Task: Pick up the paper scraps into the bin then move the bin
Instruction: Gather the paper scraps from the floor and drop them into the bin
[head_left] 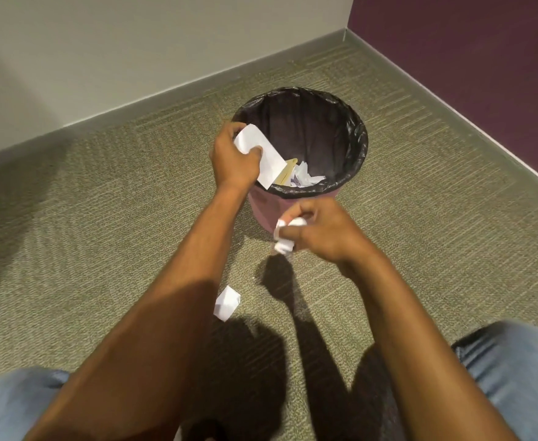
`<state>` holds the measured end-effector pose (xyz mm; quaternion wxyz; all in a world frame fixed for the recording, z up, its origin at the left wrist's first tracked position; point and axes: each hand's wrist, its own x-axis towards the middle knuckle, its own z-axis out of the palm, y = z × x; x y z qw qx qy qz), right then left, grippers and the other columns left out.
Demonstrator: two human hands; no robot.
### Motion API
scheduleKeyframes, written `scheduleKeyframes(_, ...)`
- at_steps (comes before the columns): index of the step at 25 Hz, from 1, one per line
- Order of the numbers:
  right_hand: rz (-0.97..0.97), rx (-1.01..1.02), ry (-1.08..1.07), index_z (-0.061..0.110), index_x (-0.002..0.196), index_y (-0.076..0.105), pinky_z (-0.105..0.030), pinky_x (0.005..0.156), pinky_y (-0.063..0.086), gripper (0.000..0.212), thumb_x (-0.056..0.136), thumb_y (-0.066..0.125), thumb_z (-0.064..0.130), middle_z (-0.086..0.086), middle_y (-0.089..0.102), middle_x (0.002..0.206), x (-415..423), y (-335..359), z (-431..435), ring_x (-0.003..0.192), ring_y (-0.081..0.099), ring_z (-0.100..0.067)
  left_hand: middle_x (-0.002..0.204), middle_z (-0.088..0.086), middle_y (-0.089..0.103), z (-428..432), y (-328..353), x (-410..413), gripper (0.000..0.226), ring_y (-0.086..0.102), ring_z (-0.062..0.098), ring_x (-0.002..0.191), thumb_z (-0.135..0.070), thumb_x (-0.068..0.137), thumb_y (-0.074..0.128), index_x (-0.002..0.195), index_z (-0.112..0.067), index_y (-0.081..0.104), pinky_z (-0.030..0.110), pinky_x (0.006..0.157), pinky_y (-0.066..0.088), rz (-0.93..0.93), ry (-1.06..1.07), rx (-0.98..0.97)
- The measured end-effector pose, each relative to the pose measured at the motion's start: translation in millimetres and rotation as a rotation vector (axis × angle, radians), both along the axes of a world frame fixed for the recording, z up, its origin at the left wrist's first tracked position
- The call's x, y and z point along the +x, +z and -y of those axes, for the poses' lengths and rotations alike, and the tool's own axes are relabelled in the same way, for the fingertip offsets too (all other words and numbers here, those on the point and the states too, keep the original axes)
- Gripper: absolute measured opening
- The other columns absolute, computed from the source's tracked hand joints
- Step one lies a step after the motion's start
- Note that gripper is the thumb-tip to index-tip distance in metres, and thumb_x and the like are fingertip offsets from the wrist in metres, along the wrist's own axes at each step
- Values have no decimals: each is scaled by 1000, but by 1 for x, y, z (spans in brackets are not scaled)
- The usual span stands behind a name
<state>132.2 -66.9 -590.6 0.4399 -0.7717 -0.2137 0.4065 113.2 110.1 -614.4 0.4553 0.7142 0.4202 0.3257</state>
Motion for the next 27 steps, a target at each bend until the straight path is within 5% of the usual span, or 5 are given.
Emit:
scheduleKeyframes(5,186,249,-246,4,84,69,-47,75,61,9,80,76,0,-20,72,89,56,35,-21,73,69,-24,103,-3,59,-4,-13,-9,37,57,14,92,-4,78,71,113,-12,60,31,79,55,47,55,-74)
scheduleKeyframes(13,286,75,-241,-2,94,70,-54,69,61,13,82,73,2,-24,72,94,100,19,-38,66,66,-28,104,-3,59,-2,-20,-15,38,58,13,93,-3,78,71,113,-12,59,24,69,50,84,82,-133)
scheduleKeyframes(20,483,-30,-167,15,121,66,-37,85,56,40,82,70,7,-1,64,111,100,0,-31,101,63,-18,99,2,65,0,-16,-18,24,62,16,87,-3,79,63,100,-13,63,26,64,53,116,53,-153)
scheduleKeyframes(24,537,105,-262,15,88,70,-32,61,56,17,85,59,3,-3,69,74,87,-1,-30,67,69,-17,64,-3,51,-15,-23,-45,31,45,6,50,7,81,46,59,-15,48,20,48,40,273,259,-330)
scheduleKeyframes(27,439,152,-186,13,82,69,-22,45,45,17,88,58,2,-7,68,65,67,-15,-33,43,58,-5,63,6,49,-25,-57,-85,22,37,10,46,3,76,41,60,-12,47,27,47,36,352,390,-578)
